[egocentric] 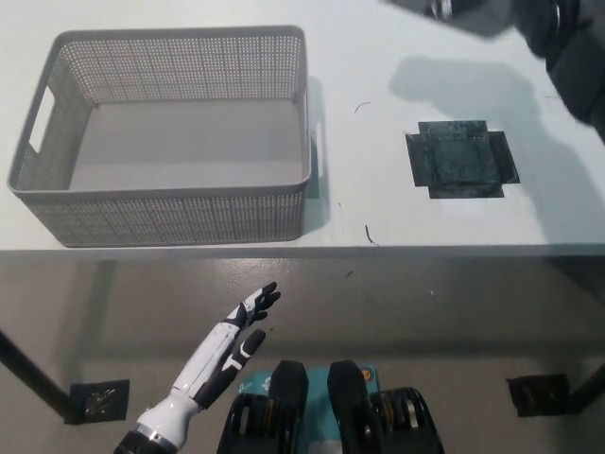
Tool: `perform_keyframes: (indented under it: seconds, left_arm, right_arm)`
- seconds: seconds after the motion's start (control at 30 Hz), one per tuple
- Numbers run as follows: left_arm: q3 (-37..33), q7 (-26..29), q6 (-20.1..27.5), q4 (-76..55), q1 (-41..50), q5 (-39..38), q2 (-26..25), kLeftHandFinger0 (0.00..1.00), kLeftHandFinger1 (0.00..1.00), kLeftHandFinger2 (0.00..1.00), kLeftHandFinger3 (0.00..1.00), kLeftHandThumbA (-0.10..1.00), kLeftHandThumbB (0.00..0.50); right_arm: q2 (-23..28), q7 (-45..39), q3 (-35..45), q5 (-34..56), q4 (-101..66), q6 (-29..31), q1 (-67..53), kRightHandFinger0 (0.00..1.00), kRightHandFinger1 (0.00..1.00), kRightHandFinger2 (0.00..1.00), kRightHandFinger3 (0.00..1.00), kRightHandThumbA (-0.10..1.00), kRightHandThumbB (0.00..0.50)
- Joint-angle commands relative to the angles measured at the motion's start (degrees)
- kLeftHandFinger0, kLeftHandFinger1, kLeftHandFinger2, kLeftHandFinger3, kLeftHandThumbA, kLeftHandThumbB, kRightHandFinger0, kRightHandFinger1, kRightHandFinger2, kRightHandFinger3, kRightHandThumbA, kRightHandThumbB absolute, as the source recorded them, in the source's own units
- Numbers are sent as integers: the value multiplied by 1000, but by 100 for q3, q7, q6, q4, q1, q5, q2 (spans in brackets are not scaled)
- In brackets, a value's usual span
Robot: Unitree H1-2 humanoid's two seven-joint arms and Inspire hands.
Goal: Use the right hand to pick up a small rectangular container and put it into a bigger container on the left side
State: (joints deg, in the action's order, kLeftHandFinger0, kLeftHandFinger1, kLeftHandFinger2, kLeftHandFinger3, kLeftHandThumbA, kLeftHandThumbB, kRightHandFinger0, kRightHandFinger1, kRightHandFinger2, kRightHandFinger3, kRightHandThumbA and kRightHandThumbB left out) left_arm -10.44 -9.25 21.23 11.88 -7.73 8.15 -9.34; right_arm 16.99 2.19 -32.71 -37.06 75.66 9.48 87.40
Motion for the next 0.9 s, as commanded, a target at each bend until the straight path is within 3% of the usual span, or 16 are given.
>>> perform_keyframes:
  seconds: [0.0,0.07,0.13,0.2,0.23,0.37,0.43,0.5,0.53,0.57,0.63,0.67,0.7,0.77,0.8,0.87]
  left_arm:
    - [-19,-47,90,-225,78,-19,-15,1000,1000,1000,1000,1000,380]
    - [-26,-52,13,-260,93,12,-18,1000,1000,1000,1000,1000,390]
    - [-31,-57,0,-266,94,11,-11,1000,1000,1000,1000,1000,389]
    - [-39,-70,-18,-276,89,10,-14,1000,1000,1000,1000,1000,389]
    - [-40,-87,-5,-268,90,-17,-21,1000,1000,1000,1000,1000,381]
    - [-54,-127,0,-258,104,-70,-34,1000,1000,1000,1000,1000,381]
    - [-58,-146,-11,-256,108,-84,-45,1000,1000,1000,1000,1000,389]
    - [-55,-183,-39,-271,105,-120,-48,1000,1000,1000,1000,1000,391]
    - [-53,-197,-49,-278,99,-135,-51,1000,1000,1000,1000,1000,392]
    - [-44,-203,4,-249,89,-155,-42,1000,1000,1000,1000,1000,391]
    - [-48,-199,35,-230,81,-137,-30,1000,1000,1000,1000,1000,393]
    - [-44,-199,59,-206,74,-149,-22,1000,1000,1000,1000,1000,399]
    - [-50,-192,63,-201,72,-128,-10,1000,1000,1000,1000,1000,405]
    - [-54,-205,62,-185,47,-106,-16,1000,1000,1000,1000,1000,405]
    - [-54,-210,63,-191,51,-110,-18,1000,1000,1000,1000,1000,404]
    - [-50,-218,60,-181,34,-110,-26,1000,1000,1000,1000,1000,402]
  right_arm:
    - [-63,692,207,49,-473,545,1227,0,276,743,723,-100,201]
    - [-267,616,133,-37,-480,458,1322,0,350,837,808,-100,199]
    - [-494,553,56,-98,-406,375,1431,0,385,854,807,-100,199]
    - [-725,532,18,-118,-296,313,1520,0,332,736,633,-100,238]
    - [-948,575,-11,-133,-180,261,1577,0,315,732,478,-100,238]
    - [-1457,612,-108,-178,69,185,1642,0,420,885,514,-100,240]
    - [-1675,620,-1,-25,193,290,1619,0,309,718,475,-100,254]
    - [-1849,715,-9,-34,278,328,1597,0,245,663,531,-100,256]
    - [-1935,632,15,-3,317,229,1608,0,259,689,616,-100,238]
    - [-2088,571,106,94,373,129,1606,142,383,738,691,-100,282]
    - [-2186,532,150,125,422,46,1596,126,328,543,568,-100,281]
    - [-2308,606,137,98,478,-40,1569,8,199,410,410,-100,285]
    - [-2409,650,148,106,525,-92,1512,0,134,383,292,-100,278]
    - [-2541,702,205,163,582,-120,1410,0,134,544,291,-100,274]
    - [-2567,676,236,190,600,-118,1379,26,201,624,325,-100,282]
    - [-2649,585,267,215,632,-193,1311,0,148,623,338,-100,280]
